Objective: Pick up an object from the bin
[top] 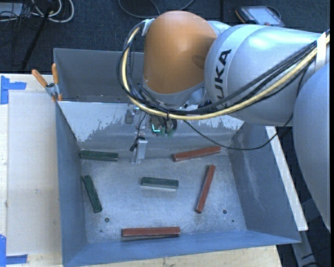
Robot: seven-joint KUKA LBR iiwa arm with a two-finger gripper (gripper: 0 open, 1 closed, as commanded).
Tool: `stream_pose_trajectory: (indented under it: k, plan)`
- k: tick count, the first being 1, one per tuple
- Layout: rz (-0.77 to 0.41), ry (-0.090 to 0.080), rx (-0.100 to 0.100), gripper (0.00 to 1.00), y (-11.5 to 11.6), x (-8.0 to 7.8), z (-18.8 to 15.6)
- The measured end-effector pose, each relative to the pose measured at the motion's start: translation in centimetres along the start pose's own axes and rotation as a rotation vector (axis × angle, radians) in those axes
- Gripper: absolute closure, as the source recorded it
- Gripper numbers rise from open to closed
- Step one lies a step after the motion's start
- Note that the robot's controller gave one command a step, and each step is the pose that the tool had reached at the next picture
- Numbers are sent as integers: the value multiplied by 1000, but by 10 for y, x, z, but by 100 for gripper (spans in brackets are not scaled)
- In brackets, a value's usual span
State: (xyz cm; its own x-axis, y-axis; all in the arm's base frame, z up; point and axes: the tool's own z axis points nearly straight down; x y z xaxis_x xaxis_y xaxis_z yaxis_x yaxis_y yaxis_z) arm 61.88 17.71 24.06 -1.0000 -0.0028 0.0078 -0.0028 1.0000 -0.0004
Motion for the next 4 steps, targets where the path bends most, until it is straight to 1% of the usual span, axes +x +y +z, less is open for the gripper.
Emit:
stream_pose_trajectory:
  k: [1, 2, 3, 4]
  plan:
    - [3, -8, -1, 0, -1, -2, -5]
    - [22, -13, -3, 0, -16, 2, 45]
    - [232, -8, -1, 0, -36, 23, 113]
    - [328, -2, -1, 0, -92, 27, 104]
